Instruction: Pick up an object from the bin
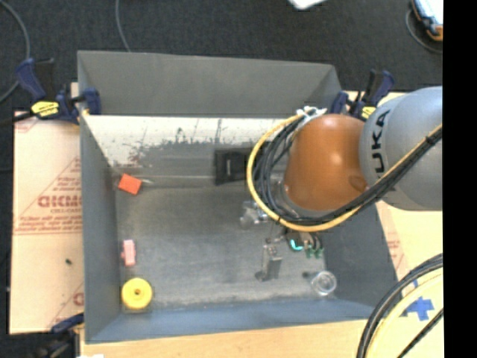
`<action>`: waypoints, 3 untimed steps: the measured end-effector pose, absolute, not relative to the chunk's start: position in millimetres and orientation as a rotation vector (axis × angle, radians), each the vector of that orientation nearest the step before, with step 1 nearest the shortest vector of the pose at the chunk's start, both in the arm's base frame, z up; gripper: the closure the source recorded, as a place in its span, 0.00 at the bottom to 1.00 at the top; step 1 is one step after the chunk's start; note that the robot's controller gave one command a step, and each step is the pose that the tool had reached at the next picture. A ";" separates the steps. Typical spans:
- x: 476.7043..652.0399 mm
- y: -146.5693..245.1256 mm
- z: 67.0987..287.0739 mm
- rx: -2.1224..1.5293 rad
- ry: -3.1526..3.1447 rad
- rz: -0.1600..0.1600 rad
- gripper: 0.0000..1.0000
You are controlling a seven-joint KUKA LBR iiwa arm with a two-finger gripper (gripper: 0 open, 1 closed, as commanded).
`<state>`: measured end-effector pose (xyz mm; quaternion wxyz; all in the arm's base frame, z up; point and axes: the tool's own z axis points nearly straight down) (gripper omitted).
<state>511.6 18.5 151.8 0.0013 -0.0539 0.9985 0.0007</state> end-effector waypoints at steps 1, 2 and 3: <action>511.7 17.2 150.0 -0.161 3.137 0.002 0.00; 479.4 -38.2 128.0 -0.325 3.121 0.001 0.00; 499.4 -51.0 126.3 -0.011 3.135 0.002 0.00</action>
Offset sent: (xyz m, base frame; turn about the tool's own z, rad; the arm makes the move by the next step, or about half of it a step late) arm -0.0336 -0.0579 -0.0245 -0.1023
